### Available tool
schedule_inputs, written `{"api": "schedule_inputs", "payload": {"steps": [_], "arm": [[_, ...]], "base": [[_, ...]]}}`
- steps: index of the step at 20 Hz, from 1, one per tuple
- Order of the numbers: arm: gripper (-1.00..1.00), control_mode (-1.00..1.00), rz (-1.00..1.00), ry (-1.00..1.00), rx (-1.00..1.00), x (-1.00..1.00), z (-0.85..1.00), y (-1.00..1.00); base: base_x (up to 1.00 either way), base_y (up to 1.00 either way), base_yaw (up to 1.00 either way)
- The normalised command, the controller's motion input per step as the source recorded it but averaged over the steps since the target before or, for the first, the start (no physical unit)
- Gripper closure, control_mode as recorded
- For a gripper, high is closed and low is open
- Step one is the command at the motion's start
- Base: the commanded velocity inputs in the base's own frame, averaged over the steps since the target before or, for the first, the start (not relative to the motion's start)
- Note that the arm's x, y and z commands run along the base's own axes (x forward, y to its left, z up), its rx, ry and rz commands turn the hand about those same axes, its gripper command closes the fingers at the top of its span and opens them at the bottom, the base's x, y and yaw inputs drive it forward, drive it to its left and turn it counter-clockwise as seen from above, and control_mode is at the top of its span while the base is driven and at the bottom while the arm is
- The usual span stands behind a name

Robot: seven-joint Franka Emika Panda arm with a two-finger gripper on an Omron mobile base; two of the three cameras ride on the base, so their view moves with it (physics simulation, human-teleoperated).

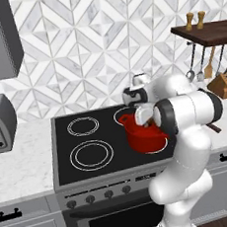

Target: Put the bell pepper and lemon wedge in the pot. Retrieve the spatula and lightly stir the vegetables in the pot.

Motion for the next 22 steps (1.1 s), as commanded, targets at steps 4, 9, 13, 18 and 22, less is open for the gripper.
{"api": "schedule_inputs", "payload": {"steps": [4, 9, 13, 18, 22], "arm": [[-1.0, -1.0, 0.0, -0.16, 0.0, -0.49, 0.13, 0.0], [-1.0, -1.0, 0.0, -0.24, 0.0, -0.49, 0.69, 0.0], [-1.0, -1.0, 0.0, -0.31, 0.04, -0.44, 1.0, -0.18], [-1.0, -1.0, -0.2, -0.06, 0.01, -0.03, 0.87, -0.8], [-1.0, -1.0, -0.29, 0.0, 0.0, 0.03, 0.34, -1.0]], "base": [[0.0, 0.0, 0.0], [0.0, 0.0, 0.0], [0.0, 0.0, 0.0], [0.0, 0.0, 0.0], [0.0, 0.0, 0.0]]}}
